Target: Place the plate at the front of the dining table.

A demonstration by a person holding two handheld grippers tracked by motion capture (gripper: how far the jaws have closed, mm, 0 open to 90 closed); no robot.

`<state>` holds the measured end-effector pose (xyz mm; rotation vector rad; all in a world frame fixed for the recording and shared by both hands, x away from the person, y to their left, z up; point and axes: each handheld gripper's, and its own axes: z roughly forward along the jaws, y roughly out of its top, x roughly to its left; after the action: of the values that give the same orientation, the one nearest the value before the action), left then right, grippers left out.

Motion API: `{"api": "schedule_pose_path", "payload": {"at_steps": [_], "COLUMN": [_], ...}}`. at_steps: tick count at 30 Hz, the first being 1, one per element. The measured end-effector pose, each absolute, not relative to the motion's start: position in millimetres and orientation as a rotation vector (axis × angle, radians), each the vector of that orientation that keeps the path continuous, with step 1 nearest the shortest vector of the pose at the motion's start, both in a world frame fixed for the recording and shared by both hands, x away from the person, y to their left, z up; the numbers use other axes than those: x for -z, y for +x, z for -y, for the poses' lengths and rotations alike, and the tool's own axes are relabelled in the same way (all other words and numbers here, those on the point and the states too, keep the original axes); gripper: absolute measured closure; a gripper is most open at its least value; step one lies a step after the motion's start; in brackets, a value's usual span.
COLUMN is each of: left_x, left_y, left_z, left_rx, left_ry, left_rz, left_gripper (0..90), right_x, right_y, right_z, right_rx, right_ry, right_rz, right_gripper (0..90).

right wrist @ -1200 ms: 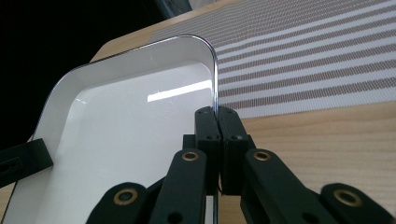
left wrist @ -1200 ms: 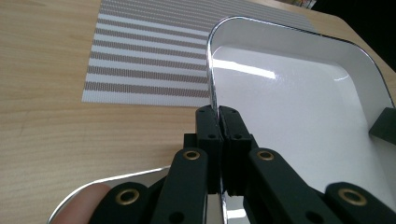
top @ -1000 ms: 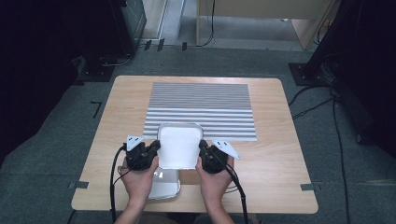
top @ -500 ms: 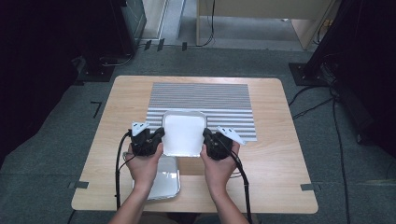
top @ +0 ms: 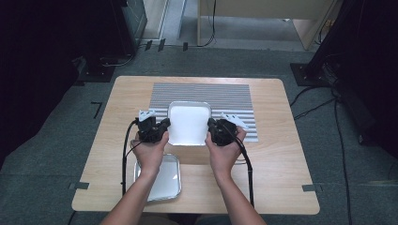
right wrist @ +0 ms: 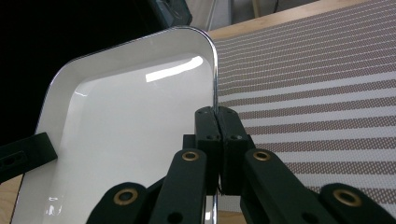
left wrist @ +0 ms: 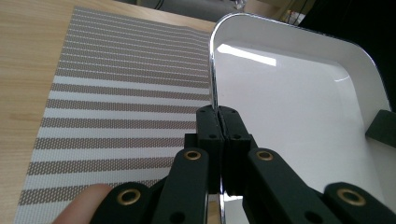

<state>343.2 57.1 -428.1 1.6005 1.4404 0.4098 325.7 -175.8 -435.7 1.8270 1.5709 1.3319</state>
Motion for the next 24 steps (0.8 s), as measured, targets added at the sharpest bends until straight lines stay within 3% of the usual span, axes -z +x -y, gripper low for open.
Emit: {"api": "schedule_pose_path", "payload": {"at_steps": [24], "left_x": [451], "left_y": [406], "left_z": [-37], "left_rx": [-0.406], "left_ry": [1.595], "left_rz": [-1.465], "left_gripper": [89.6], "right_x": [453], "right_y": [389], "right_z": [196], "right_rx": [-1.305], "right_ry": [1.851], "right_rz": [-1.604], "right_gripper": [89.9]}}
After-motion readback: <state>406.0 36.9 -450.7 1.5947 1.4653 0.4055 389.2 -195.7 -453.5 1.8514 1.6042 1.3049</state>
